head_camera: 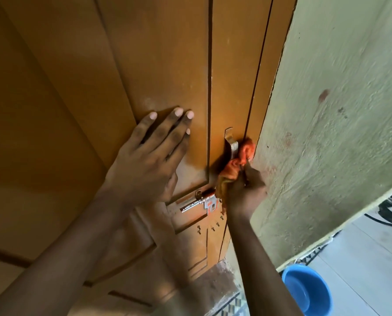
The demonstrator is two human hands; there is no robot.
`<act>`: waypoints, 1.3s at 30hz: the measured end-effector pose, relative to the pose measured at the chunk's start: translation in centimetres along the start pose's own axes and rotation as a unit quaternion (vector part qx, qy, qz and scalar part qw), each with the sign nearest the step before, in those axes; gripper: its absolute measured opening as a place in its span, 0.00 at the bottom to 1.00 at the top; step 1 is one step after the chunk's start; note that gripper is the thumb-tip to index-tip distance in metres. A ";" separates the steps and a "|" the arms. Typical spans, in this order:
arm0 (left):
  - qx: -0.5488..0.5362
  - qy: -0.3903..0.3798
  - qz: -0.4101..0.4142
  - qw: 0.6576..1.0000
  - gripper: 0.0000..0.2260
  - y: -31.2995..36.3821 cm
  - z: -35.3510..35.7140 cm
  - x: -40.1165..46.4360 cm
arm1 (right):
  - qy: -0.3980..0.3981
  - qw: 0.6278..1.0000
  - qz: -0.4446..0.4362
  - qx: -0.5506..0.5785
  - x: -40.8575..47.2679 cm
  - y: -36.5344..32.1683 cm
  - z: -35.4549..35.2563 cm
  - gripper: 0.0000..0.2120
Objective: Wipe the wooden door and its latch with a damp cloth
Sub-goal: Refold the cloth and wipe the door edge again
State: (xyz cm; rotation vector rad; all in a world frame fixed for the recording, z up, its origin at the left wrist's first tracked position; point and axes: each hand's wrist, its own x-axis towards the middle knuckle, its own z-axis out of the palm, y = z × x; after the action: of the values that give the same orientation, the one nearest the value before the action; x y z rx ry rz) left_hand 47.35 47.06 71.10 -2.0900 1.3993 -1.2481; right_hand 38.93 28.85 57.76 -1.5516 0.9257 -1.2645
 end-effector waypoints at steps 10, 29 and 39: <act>-0.008 0.007 -0.002 1.000 0.30 0.1 0.0 0.0 | 0.031 0.989 0.141 0.040 -0.1 -3.1 0.1 0.12; -0.081 -0.009 -0.001 0.997 0.27 0.1 -1.5 0.0 | -0.058 0.955 0.274 0.098 -1.6 -5.5 0.1 0.10; -0.534 0.049 -0.301 0.788 0.05 8.0 -4.1 -5.0 | -0.073 0.955 0.209 0.198 -5.1 -6.0 -4.7 0.08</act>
State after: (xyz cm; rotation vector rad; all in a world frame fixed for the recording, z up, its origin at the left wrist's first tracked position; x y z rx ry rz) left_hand 38.70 48.48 65.59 -3.4965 1.7995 -0.7433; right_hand 33.33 34.64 62.24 -1.0487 0.7940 -0.9454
